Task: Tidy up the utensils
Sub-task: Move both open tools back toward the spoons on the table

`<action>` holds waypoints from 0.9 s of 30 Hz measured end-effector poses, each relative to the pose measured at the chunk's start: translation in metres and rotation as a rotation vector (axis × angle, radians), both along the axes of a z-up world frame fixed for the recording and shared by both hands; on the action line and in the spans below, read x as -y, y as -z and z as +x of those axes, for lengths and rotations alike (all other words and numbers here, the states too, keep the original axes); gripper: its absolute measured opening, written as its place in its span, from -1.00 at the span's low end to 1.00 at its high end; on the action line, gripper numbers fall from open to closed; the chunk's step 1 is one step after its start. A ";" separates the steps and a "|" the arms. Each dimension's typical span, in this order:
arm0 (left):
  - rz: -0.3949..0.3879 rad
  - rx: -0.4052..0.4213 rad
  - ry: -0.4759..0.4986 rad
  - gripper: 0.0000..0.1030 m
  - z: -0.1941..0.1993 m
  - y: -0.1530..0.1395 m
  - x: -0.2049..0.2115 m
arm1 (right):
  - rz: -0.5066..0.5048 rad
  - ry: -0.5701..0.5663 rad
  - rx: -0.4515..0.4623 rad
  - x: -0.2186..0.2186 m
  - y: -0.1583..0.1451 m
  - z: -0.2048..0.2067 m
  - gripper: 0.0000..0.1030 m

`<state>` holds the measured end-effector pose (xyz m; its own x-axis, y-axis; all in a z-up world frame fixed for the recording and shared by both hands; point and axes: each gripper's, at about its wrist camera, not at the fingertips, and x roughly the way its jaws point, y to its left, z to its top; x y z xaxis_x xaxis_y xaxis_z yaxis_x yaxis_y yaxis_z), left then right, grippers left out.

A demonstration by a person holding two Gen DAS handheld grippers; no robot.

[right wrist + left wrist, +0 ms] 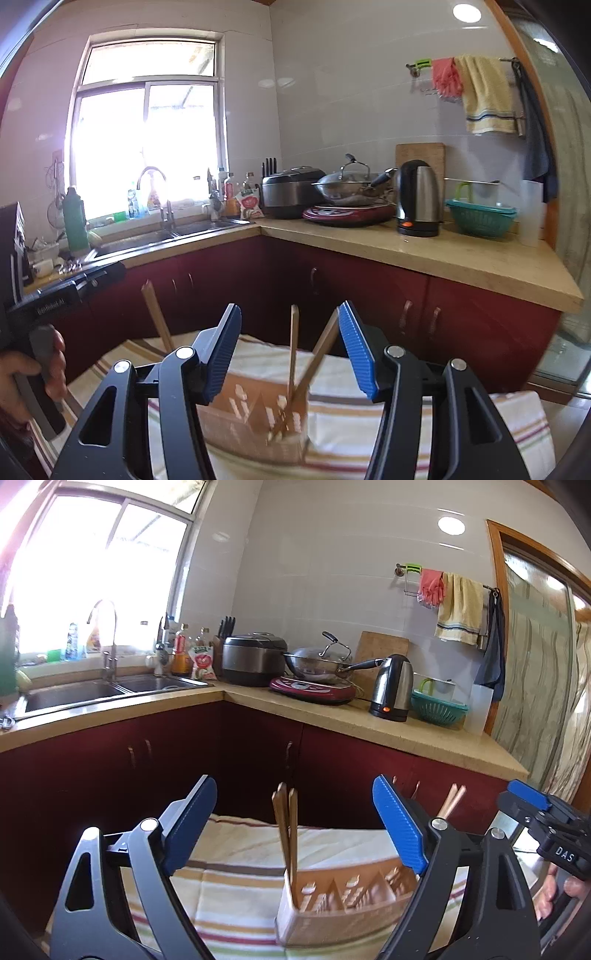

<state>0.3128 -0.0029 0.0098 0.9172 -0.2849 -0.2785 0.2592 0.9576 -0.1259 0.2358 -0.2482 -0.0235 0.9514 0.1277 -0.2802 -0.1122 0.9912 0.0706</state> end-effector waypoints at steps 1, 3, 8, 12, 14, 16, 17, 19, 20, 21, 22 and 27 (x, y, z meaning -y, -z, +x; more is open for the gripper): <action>0.008 -0.001 -0.009 0.66 -0.007 0.002 -0.001 | -0.008 0.007 -0.004 -0.001 0.004 -0.005 0.07; 0.015 -0.018 -0.029 0.69 -0.022 0.011 -0.003 | -0.026 0.023 -0.026 -0.004 0.017 -0.019 0.07; 0.014 -0.130 -0.031 0.70 -0.048 0.048 -0.007 | -0.029 0.030 -0.148 -0.011 0.065 -0.039 0.07; 0.019 -0.235 -0.047 0.70 -0.060 0.089 -0.011 | -0.001 0.034 -0.265 -0.013 0.110 -0.040 0.07; 0.025 -0.271 -0.061 0.70 -0.064 0.105 -0.014 | 0.003 0.039 -0.315 -0.014 0.129 -0.038 0.06; 0.039 -0.304 -0.078 0.70 -0.069 0.123 -0.018 | -0.001 0.043 -0.366 -0.015 0.147 -0.034 0.06; 0.045 -0.321 -0.084 0.70 -0.070 0.131 -0.019 | -0.007 0.047 -0.385 -0.017 0.152 -0.033 0.06; 0.047 -0.353 -0.091 0.70 -0.071 0.144 -0.022 | -0.014 0.052 -0.440 -0.016 0.165 -0.025 0.06; 0.047 -0.364 -0.094 0.70 -0.071 0.148 -0.022 | -0.014 0.055 -0.455 -0.016 0.169 -0.023 0.06; 0.046 -0.385 -0.098 0.70 -0.070 0.155 -0.024 | -0.017 0.056 -0.478 -0.017 0.175 -0.021 0.06; 0.045 -0.398 -0.102 0.70 -0.070 0.159 -0.025 | -0.021 0.053 -0.499 -0.018 0.180 -0.019 0.06; 0.043 -0.457 -0.107 0.70 -0.069 0.178 -0.029 | -0.043 0.044 -0.565 -0.022 0.194 -0.009 0.06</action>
<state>0.2439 0.0263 -0.1683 0.7215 -0.1750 -0.6699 0.0860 0.9827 -0.1641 0.2270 -0.2258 -0.2174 0.6566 0.0679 -0.7511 -0.0270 0.9974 0.0666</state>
